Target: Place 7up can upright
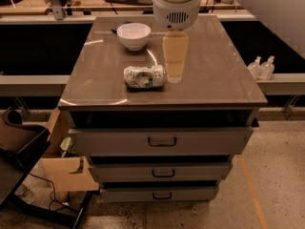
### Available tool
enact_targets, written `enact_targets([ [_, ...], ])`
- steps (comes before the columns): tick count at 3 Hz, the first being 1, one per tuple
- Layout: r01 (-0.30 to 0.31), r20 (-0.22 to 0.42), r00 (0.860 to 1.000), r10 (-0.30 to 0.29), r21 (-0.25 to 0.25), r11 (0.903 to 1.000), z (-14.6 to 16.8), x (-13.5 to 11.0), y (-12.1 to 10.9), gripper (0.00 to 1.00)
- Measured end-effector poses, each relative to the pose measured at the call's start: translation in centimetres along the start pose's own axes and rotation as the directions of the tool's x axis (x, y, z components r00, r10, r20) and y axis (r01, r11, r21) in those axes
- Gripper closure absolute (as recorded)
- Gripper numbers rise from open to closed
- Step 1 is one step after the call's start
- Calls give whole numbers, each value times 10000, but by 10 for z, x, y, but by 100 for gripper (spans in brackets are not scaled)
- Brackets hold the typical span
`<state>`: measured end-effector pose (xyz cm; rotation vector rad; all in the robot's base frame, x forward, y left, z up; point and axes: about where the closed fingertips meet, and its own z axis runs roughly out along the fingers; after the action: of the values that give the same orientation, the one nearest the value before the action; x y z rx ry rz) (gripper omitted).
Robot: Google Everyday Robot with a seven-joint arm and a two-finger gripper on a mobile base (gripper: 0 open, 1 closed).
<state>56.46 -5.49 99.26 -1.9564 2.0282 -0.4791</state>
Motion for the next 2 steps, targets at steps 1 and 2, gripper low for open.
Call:
enact_targets([
  [1, 240, 25, 9997, -240, 3, 9997, 6, -16, -2, 0],
  [2, 453, 255, 9987, -447, -200, 9988, 21, -40, 1, 0],
])
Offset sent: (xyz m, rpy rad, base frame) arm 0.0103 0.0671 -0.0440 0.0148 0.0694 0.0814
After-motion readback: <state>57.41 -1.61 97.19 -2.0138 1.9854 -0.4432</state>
